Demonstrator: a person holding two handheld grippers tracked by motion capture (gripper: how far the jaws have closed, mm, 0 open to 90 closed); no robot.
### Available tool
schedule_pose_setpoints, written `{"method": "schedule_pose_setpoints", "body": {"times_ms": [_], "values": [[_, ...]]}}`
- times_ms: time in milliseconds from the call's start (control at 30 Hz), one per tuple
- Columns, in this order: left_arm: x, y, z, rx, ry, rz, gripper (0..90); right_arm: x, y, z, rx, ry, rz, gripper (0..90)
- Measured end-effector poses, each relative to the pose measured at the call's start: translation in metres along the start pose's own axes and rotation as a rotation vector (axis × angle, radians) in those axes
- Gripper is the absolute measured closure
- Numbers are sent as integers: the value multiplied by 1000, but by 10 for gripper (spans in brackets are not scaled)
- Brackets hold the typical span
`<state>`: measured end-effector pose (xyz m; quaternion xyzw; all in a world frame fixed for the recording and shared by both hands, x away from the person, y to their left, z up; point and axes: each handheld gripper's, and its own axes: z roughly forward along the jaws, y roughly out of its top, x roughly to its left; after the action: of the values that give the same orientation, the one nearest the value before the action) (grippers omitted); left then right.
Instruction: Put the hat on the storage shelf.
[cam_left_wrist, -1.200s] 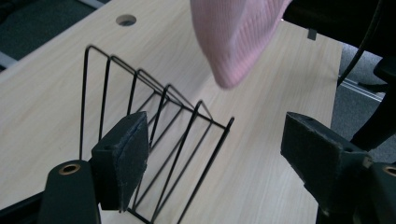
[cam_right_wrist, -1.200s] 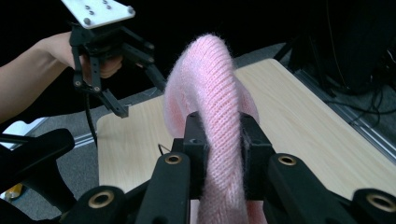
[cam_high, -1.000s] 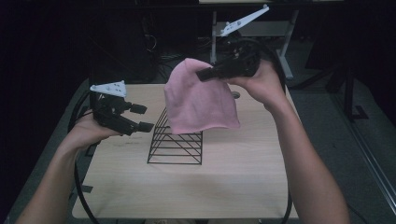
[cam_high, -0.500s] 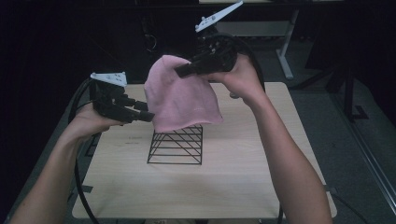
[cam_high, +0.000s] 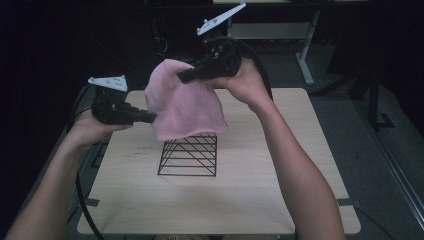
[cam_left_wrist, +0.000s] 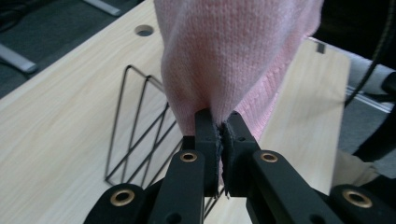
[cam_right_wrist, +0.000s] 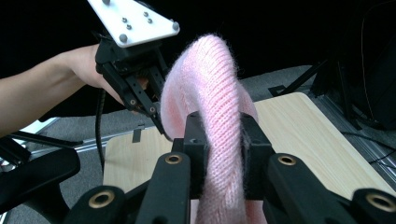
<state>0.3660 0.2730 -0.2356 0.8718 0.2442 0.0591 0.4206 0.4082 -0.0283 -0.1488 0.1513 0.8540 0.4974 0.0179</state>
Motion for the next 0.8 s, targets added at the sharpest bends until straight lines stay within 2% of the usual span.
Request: {"method": "schedule_pose_setpoints", "body": {"times_ms": [367, 633, 700, 800], "values": [[7, -14, -1, 53, 40, -5, 867, -10, -15, 19, 16, 9, 24, 765], [11, -19, 8, 52, 53, -27, 866, -16, -28, 24, 1, 15, 56, 764], [10, -17, 9, 35, 41, -22, 866, -17, -31, 22, 0, 16, 61, 764], [10, -13, 13, 36, 59, -13, 866, -18, -34, 18, -7, -3, 60, 764]]}}
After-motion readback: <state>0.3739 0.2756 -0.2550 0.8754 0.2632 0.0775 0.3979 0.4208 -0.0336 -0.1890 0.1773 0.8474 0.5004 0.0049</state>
